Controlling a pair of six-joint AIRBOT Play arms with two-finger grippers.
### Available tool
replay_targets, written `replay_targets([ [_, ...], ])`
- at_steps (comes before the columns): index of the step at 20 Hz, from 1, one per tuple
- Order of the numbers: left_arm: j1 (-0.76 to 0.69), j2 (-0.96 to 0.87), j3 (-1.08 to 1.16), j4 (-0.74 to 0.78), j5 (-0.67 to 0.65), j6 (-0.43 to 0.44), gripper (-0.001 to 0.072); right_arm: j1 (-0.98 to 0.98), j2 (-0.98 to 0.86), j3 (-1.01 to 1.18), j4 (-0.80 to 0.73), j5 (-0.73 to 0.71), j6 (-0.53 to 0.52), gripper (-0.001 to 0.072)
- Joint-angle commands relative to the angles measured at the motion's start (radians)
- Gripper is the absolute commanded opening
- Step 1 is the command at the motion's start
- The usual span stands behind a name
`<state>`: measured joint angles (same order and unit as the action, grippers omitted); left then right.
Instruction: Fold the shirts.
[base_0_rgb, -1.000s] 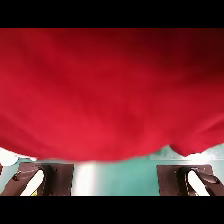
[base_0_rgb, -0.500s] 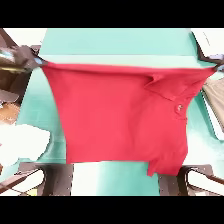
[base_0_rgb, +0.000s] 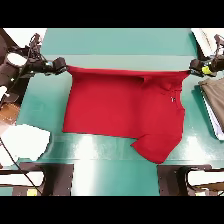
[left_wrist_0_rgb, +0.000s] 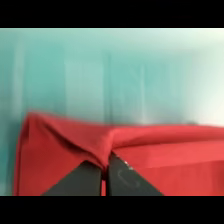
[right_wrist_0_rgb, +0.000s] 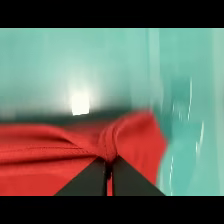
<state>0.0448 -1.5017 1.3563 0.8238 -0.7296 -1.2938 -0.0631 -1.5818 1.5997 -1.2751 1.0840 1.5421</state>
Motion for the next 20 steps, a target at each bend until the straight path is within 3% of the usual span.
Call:
replay_targets([
  [1,-0.024,-0.029,0.037,0.005,0.101,0.075,0.0023,0.006,-0.014,-0.003,-0.004,-0.148,-0.003,0.0015],
  [7,-0.024,-0.058,0.012,0.070,-0.074,0.071,0.0023,0.044,0.020,-0.093,-0.099,-0.008,-0.004,0.0015],
  [16,-0.024,-0.058,-0.091,0.128,-0.183,0.071,0.0025,0.093,0.204,-0.527,-0.132,-0.124,0.056,0.0018],
  [17,-0.024,-0.058,-0.090,0.131,-0.200,0.061,0.0133,0.088,0.212,-0.543,-0.129,-0.123,0.059,0.0020],
  [18,-0.024,-0.058,-0.090,0.137,-0.211,0.043,0.0503,0.088,0.214,-0.546,-0.110,-0.111,0.064,0.0026],
  [19,-0.023,-0.058,-0.088,0.145,-0.223,0.012,0.0692,0.085,0.219,-0.546,-0.073,-0.107,0.064,0.0158],
  [20,-0.019,-0.055,-0.086,0.147,-0.243,-0.006,0.0654,0.074,0.230,-0.546,-0.023,-0.103,0.063,0.0391],
])
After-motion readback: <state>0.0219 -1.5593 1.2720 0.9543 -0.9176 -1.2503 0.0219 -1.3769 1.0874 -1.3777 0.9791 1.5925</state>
